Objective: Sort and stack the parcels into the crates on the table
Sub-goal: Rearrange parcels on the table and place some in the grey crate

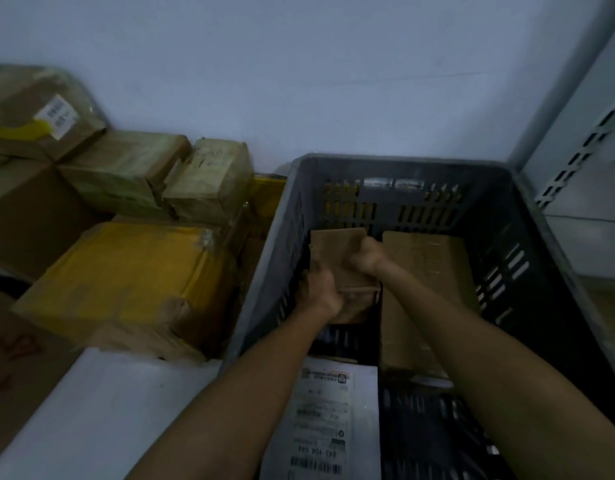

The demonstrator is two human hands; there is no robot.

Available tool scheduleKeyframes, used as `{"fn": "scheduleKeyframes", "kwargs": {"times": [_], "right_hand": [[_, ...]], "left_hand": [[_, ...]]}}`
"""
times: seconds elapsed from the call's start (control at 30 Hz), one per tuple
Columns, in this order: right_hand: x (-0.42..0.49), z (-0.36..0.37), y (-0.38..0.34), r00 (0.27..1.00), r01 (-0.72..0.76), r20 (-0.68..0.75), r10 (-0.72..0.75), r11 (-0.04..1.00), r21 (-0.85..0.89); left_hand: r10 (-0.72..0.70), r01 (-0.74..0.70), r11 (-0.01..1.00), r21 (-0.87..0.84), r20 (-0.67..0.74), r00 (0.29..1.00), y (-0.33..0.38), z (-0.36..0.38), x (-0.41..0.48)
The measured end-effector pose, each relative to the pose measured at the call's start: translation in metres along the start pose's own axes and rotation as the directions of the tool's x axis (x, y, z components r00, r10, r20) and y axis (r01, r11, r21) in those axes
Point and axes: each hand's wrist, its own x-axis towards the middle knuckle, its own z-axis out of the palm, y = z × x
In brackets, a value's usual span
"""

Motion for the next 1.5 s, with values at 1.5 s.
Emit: {"fn": "scheduleKeyframes", "kwargs": {"times": [1.5], "right_hand": [[-0.071,0.087,-0.362,0.848,0.512,-0.255,-0.465,0.844,0.162]], "left_hand": [[0.269,-0.391,0.913,-0.119,-0.546,0.793,-0.218,-0.347,-0.019]]}}
